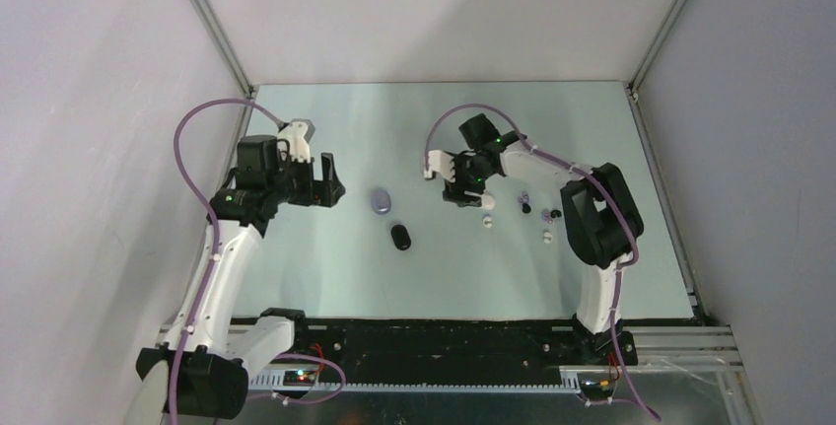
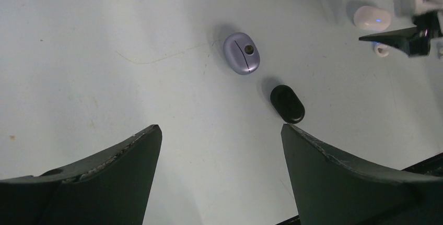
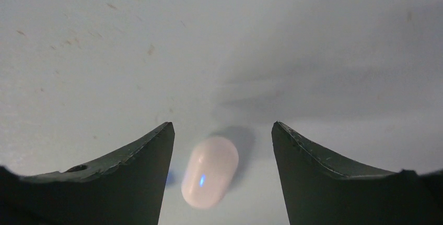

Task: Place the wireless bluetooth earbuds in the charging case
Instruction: Pick up the charging case at the center of the board.

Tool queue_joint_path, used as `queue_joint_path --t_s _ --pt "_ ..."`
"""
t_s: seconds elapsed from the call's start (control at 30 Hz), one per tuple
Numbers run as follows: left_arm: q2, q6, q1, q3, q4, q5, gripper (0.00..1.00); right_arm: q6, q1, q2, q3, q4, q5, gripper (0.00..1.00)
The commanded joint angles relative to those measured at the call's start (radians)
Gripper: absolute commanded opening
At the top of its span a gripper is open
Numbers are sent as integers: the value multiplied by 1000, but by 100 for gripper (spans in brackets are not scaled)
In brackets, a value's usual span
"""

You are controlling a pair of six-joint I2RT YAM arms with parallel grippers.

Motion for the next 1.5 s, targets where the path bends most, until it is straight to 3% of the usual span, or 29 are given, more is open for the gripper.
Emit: queue_joint_path --t_s 0.0,0.23,0.67,1.17,1.3,1.47 --pt "16 -33 7 1 69 34 91 101 -96 -58 11 -51 -15 75" --pt "60 -39 7 27 88 88 91 105 -154 -48 12 -125 -36 82" --pt "100 -59 6 39 106 101 90 122 -154 -13 7 -148 -2 72" --pt "129 -80 3 52 126 112 90 101 -152 34 -18 -100 68 70" --pt "151 -87 -4 73 132 118 89 98 -152 39 -30 -81 84 63" --pt "192 -101 -30 107 149 128 89 89 -151 12 -53 -37 96 45"
